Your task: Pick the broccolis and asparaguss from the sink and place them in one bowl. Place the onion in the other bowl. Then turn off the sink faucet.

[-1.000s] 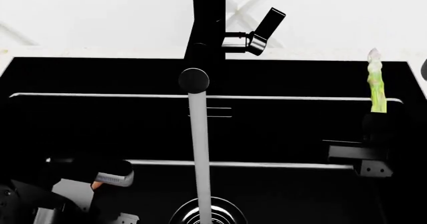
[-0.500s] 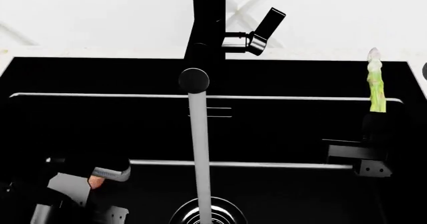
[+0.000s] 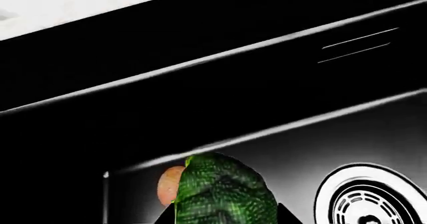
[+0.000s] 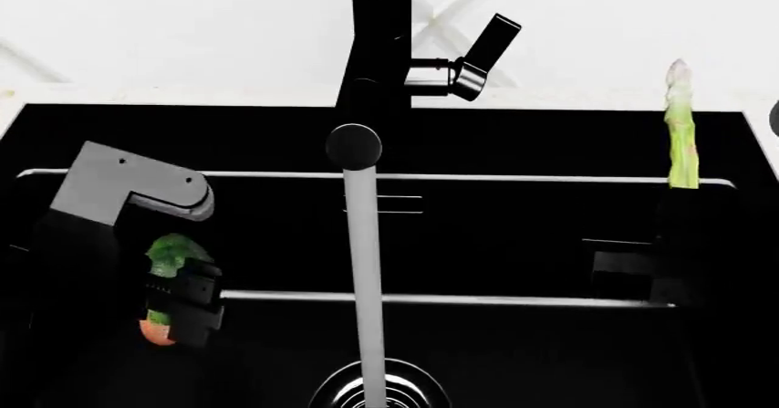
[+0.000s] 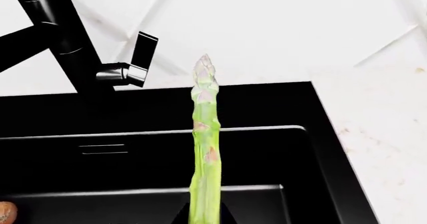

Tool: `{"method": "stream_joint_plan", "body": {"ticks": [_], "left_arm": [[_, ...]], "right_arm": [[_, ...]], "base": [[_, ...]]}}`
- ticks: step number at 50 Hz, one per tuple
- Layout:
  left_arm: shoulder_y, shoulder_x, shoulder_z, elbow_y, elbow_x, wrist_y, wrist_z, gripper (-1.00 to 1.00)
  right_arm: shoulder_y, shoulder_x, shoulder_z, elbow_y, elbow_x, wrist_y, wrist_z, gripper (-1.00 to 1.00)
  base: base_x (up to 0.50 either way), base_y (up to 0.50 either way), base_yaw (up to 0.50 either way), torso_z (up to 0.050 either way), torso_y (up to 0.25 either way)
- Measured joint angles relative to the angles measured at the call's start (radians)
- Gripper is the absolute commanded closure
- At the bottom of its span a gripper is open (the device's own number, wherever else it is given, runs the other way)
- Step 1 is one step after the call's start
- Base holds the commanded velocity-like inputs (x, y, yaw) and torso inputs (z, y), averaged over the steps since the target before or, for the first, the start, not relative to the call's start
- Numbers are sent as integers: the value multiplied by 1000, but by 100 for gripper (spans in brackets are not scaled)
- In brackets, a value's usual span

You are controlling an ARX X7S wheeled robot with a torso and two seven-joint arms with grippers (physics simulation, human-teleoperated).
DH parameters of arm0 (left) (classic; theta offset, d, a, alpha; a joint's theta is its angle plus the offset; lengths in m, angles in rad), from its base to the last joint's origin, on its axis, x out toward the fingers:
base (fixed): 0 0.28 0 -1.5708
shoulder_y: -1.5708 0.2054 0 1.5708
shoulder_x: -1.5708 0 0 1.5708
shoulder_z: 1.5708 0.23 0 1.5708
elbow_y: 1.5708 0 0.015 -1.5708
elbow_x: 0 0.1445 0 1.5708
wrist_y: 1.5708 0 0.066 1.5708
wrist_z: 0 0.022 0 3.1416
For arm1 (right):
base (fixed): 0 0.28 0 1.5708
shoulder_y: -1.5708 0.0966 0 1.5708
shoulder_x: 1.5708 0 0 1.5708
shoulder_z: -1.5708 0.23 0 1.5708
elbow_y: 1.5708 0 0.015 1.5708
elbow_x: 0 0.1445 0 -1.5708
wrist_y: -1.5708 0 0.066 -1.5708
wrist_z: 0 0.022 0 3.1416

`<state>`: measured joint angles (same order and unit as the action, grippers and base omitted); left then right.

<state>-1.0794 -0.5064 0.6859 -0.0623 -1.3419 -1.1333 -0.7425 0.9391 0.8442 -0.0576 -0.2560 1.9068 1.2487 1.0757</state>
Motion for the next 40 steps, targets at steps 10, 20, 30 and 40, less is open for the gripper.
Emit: {"method": "stream_joint_plan", "body": {"ticks": [10,20,30,40], "left_arm": [[-11,-52,-36,161,-5,52,35,100],[13,-92,-59,246,8,108,76,100],[27,-117,-79,292,-9,132,93,100],[28,-120,-90,303,-16,148,101,100]], "right_arm": [[-18,-4,39,-64,-106,-3,-140,100],[-31,2,58,-106,-129,-7,-203,100],[-44,1,69,-130,-143,-21,-232,100],[-55,12,77,-149,-139,-33,-233,100]], "base": [[0,0,0,0,0],[0,0,0,0,22],[0,0,0,0,250],[1,0,0,0,196]]}}
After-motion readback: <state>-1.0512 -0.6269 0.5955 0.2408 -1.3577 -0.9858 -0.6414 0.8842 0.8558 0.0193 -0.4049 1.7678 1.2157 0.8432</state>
